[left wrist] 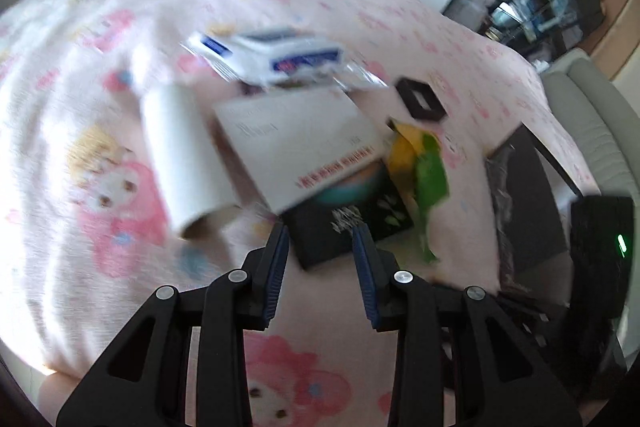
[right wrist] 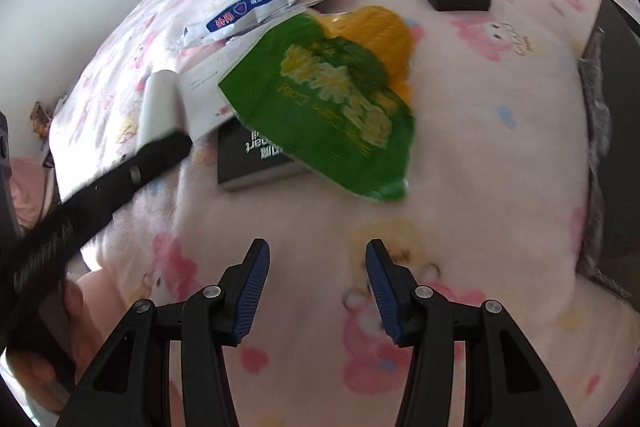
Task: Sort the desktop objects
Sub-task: 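Grasp the green corn snack bag with the right gripper and lift it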
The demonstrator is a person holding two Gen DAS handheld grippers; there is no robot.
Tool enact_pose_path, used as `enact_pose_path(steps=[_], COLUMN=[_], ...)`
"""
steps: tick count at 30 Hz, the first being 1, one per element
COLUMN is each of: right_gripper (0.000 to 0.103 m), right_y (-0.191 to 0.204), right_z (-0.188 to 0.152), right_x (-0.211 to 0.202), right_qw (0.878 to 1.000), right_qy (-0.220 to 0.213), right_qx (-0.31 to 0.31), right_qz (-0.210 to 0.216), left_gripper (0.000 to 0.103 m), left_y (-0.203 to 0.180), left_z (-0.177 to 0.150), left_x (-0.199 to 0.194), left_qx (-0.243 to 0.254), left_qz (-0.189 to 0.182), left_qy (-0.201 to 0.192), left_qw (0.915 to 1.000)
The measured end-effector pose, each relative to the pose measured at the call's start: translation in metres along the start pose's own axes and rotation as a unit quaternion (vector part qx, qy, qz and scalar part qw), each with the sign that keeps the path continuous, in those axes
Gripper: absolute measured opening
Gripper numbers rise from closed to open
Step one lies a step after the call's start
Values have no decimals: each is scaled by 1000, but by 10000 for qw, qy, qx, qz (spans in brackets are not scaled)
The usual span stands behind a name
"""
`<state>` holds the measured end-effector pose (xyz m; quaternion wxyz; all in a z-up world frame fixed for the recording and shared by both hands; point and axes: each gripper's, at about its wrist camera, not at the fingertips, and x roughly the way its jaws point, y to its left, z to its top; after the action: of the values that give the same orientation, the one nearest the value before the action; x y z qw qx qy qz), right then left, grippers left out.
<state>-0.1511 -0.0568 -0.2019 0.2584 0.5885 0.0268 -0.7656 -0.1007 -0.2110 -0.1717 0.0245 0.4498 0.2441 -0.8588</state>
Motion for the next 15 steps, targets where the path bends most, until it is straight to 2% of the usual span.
enact_pose_path(steps=[1,5,7,11,15], right_gripper=[46,46,47,46,50], right_y=[-4,-22,-30,-37,-38], right_z=[6,25,31,41,48], right_x=[3,4,5,17,28], right_qw=[9999,9979,9969,9972,9972], right_qy=[-55,-365,-484,-473,-565], right_qx=[113,385,398,384,350], right_qz=[-49,-370,-480,-445,-332], left_gripper=[33,33,33,33,41], left_y=[0,6,12,16,16], left_z=[-1,-2,3,8,7], left_x=[4,25,33,44,52], left_qx=[-11,-156,-323,-490,-523], left_qz=[-77,88,51,-82,-144], left_qy=[83,377,445,505,543], left_qw=[9999,9991,9985,9975,9970])
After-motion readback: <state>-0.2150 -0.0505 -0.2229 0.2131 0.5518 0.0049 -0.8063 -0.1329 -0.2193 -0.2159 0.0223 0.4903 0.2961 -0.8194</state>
